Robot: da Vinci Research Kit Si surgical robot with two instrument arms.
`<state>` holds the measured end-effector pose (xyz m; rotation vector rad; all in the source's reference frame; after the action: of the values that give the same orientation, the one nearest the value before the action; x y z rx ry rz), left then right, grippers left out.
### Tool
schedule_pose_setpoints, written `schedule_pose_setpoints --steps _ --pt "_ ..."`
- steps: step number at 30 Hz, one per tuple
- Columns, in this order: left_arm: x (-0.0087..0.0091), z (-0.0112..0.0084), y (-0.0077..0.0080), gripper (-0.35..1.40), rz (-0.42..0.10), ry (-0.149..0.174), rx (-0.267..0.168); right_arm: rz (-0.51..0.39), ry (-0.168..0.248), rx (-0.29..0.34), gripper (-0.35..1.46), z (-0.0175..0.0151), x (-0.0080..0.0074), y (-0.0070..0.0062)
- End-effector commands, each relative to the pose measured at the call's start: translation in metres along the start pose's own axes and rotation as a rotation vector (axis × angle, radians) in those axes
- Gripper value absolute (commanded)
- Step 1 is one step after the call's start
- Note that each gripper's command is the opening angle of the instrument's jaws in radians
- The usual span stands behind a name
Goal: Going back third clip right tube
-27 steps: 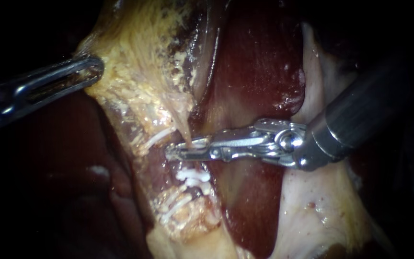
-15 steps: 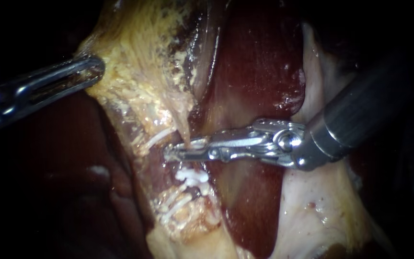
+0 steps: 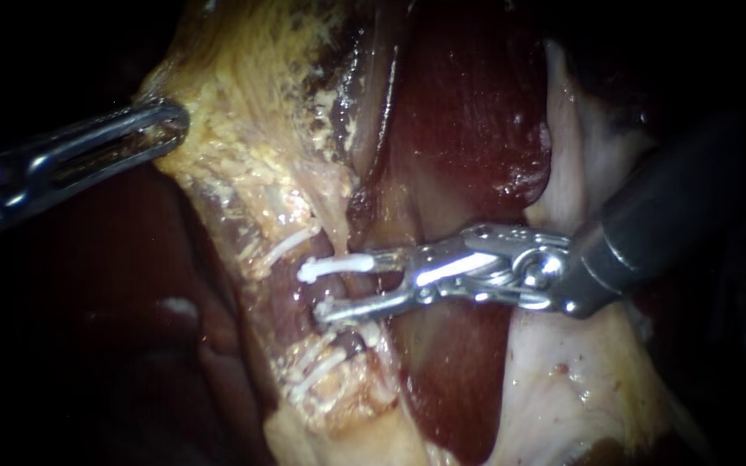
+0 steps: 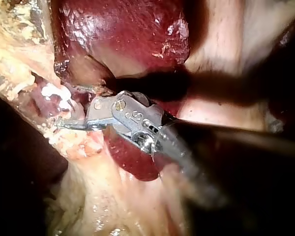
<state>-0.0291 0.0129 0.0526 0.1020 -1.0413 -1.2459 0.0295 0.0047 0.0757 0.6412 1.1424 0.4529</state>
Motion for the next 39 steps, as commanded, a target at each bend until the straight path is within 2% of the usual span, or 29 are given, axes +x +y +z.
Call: schedule_pose_setpoints --steps 1,6,8,13,16,23,32,34,39 --pt "0.0 0.0 0.0 -0.35 0.0 0.0 0.0 -0.03 -0.001 0.0 0.6 -0.0006 0.0001 -0.0001" --pt "0.0 0.0 0.0 -0.35 0.0 0.0 0.0 -0.161 0.003 0.011 0.6 -0.0045 0.0008 -0.0009" --pt "0.0 0.0 0.0 -0.35 0.0 0.0 0.0 -0.187 0.014 0.013 0.6 -0.0058 0.0013 -0.0014" --pt "0.0008 0.0008 -0.0004 -0.35 0.003 -0.004 -0.003 -0.256 0.052 0.005 0.6 -0.0092 0.004 -0.0021" --pt "0.0017 0.0018 -0.0006 -0.35 0.005 -0.009 0.006 -0.304 0.059 0.006 0.6 -0.0102 0.0048 -0.0025" --pt "0.0039 0.0052 -0.0005 -0.35 0.016 0.014 0.01 -0.365 0.057 0.009 0.6 -0.011 0.0045 -0.0029" --pt "0.0066 0.012 -0.0011 -0.35 0.025 0.049 0.025 -0.367 0.057 0.015 0.6 -0.0121 0.004 -0.0029" --pt "0.0069 0.0126 -0.0014 -0.35 0.026 0.054 0.028 -0.367 0.057 0.015 0.6 -0.0121 0.004 -0.003" --pt "0.007 0.0127 -0.0015 -0.35 0.027 0.058 0.03 -0.367 0.057 0.016 0.6 -0.0121 0.0041 -0.0031"
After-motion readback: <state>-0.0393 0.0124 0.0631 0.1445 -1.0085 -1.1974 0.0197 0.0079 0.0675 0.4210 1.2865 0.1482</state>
